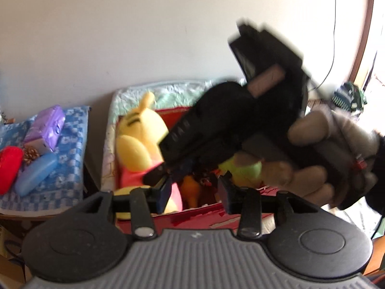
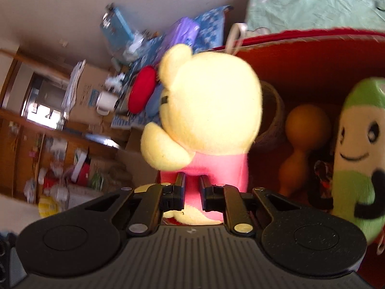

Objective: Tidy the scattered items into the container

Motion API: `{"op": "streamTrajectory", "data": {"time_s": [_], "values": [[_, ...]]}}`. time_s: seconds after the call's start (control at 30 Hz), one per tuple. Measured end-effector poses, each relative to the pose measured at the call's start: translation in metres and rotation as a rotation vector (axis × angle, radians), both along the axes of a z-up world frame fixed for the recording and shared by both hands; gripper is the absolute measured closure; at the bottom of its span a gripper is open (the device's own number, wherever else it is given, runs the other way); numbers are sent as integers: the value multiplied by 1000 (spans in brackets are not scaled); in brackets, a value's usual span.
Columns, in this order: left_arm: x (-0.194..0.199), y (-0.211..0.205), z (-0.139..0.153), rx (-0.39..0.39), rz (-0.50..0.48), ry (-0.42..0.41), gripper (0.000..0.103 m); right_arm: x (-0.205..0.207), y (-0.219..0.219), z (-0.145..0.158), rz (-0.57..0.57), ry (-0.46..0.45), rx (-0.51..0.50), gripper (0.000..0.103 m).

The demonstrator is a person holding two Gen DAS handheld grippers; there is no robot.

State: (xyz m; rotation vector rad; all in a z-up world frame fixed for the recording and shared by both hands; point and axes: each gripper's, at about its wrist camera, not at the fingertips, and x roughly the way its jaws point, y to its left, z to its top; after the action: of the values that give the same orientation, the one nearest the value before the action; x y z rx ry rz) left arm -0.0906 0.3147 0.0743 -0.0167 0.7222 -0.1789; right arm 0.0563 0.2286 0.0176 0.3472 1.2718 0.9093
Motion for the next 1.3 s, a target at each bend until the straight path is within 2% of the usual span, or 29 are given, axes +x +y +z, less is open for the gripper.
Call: {"op": "streamTrajectory", "data": {"time_s": [0.13,0.2,0.27,0.4,0.47,0.6,0.7,0.83,0.93,1.1,1.3], "values": [[20,-3,-19,11,18,61,61,-2,-6,11,52,-43,-5,86],[26,-2,-24,-4,20,80,66,-3,-11,14,52,-57,-8,82],[27,-1,-23,-24,16,89,67,-3,-20,16,31,-67,1,79],[23,-12,-17,-22,-6,64,53,2,-37,14,-43,-61,19,79],[26,-18,-18,-18,-12,66,54,2,-44,14,-70,-80,4,79],[30,-22,-15,-26,-12,73,52,5,-55,15,-111,-74,36,79],[31,-25,-12,-34,-18,66,47,7,-58,16,-123,-76,54,79],[28,-32,-8,-44,-41,59,46,6,-56,16,-123,-86,36,79],[27,-37,-10,-35,-48,55,40,8,-56,13,-123,-72,46,79],[33,-26,-18,-30,-5,85,49,6,-37,4,-63,-50,21,85],[26,-11,-9,-20,44,58,52,3,-10,9,-19,-66,34,89]]}}
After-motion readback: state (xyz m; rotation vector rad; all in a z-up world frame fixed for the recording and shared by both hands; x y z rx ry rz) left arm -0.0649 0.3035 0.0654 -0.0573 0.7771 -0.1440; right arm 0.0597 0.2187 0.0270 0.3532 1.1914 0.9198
